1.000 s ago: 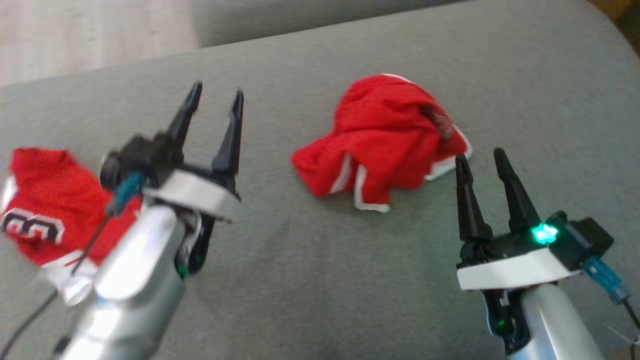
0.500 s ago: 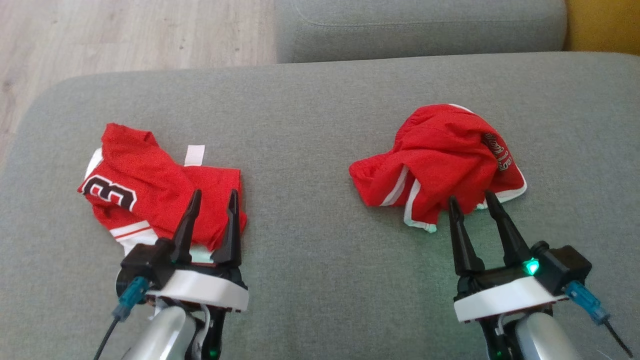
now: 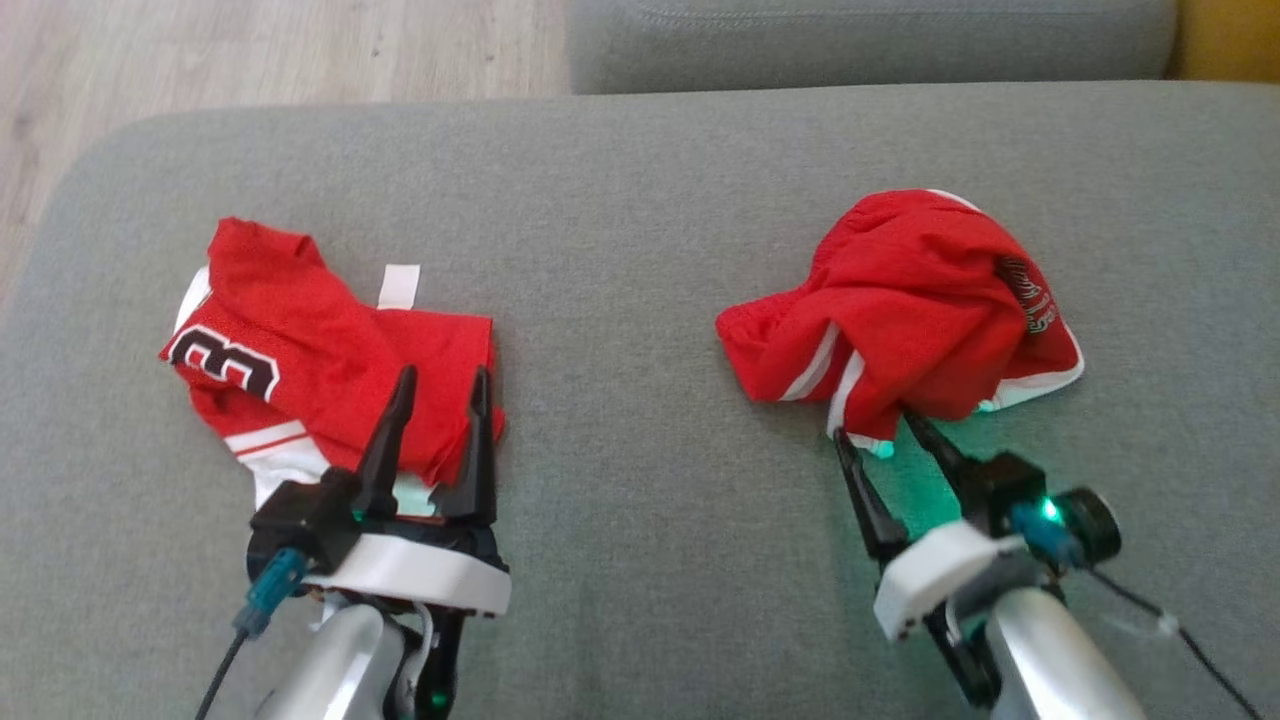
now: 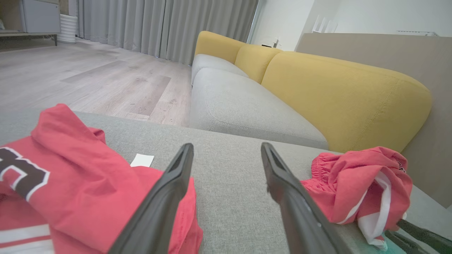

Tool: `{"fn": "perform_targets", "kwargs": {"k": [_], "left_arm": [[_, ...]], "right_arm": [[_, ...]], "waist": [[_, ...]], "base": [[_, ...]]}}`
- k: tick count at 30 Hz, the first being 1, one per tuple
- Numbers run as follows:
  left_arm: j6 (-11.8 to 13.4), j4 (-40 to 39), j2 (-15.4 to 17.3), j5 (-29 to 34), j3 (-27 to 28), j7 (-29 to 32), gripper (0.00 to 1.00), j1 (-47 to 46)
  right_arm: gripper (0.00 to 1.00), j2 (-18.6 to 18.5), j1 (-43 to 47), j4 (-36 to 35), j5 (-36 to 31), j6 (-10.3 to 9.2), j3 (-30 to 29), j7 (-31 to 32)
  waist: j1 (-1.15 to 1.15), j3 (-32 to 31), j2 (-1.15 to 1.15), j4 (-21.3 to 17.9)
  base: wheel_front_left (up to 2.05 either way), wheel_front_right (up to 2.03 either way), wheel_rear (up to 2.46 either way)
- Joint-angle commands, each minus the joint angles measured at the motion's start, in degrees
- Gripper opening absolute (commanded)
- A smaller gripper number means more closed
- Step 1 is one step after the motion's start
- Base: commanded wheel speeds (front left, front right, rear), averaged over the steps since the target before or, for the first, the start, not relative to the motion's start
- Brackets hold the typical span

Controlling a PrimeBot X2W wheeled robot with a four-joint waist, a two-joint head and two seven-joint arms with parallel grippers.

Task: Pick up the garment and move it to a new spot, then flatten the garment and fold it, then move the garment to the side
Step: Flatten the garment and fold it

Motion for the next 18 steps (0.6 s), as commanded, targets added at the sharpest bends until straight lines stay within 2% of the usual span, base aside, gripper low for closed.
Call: {"fn": "perform_targets", "kwargs": {"k": [1, 9, 10, 12, 18], "left_arm": [[-0.09, -1.37, 0.29, 0.44, 2.25, -0.68, 1.00, -2.27], [-1.01, -0.20, -0.66, 0.89, 2.73, -0.68, 1.00, -3.47], [-1.07, -0.09, -0.73, 0.94, 2.88, -0.68, 1.00, -3.51], [-1.09, 0.01, -0.87, 1.01, 3.33, -0.68, 1.00, -3.44], [-1.49, 0.49, -1.27, 1.32, 4.32, -0.69, 1.00, -3.02]], "right_arm": [[1.00, -0.18, -2.03, -0.93, -0.53, -0.04, 1.12, 0.27], [1.00, -0.18, -6.38, 6.91, -2.52, -0.04, 0.12, 4.73], [0.89, -0.18, -6.71, 7.61, -2.62, -0.04, -0.06, 5.06], [0.00, -0.18, -7.25, 8.51, -2.68, -0.04, -0.44, 5.20], [0.00, -0.18, -7.31, 9.64, -2.79, -0.04, -3.58, 3.84]], "waist": [[0.00, 0.43, 0.00, 0.43], [0.00, 1.96, 0.00, 1.82], [0.00, 2.05, 0.00, 1.85], [0.00, 2.19, 0.00, 1.61], [0.00, 1.67, 0.00, -0.59]], "base": [[0.00, 0.00, 0.00], [0.00, 0.00, 0.00], [0.00, 0.00, 0.00], [0.00, 0.00, 0.00], [0.00, 0.00, 0.00]]}}
